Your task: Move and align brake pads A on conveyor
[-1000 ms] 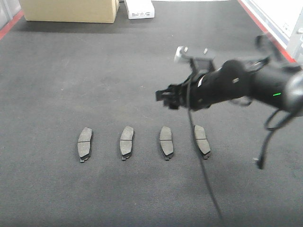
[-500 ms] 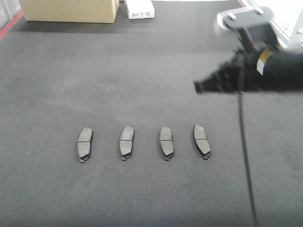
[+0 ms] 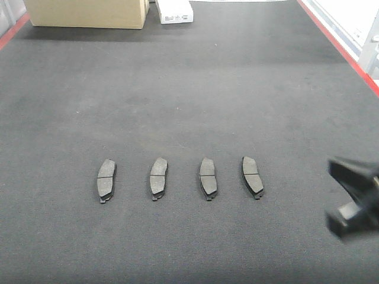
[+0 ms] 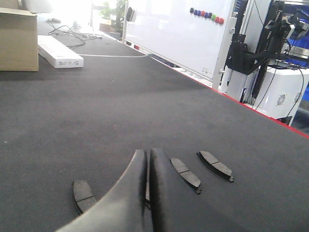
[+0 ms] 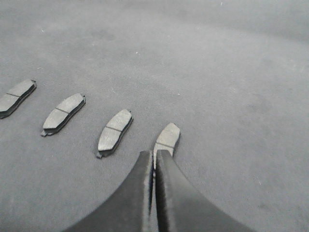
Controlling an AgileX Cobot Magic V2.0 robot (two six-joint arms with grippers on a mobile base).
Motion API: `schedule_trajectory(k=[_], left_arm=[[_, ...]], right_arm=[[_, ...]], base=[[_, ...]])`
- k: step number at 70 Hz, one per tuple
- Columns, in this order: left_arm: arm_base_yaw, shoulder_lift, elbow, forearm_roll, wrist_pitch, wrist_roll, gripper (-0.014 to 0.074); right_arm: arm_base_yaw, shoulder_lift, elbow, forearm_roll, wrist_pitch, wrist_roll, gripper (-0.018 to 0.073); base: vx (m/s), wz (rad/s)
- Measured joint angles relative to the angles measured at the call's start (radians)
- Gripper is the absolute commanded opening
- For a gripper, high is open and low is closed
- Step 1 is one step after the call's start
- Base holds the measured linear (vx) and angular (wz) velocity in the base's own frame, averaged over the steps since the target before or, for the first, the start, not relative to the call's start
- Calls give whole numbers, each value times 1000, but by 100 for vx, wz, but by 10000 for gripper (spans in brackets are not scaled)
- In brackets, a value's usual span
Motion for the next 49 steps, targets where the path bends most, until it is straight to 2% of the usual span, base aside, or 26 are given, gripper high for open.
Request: schedule_trajectory(k=[12,22,49], left_arm=[[0,0,0,0,0,0,-6],[0,0,0,0,0,0,-6],[0,0,0,0,0,0,-6]], right_arm=[[0,-200,122,0,0,0,-6],[0,-289,157,-1,0,0,-6],[0,-313,157,-1,-1,0,-6]], base=[[0,0],[0,0],[0,0]])
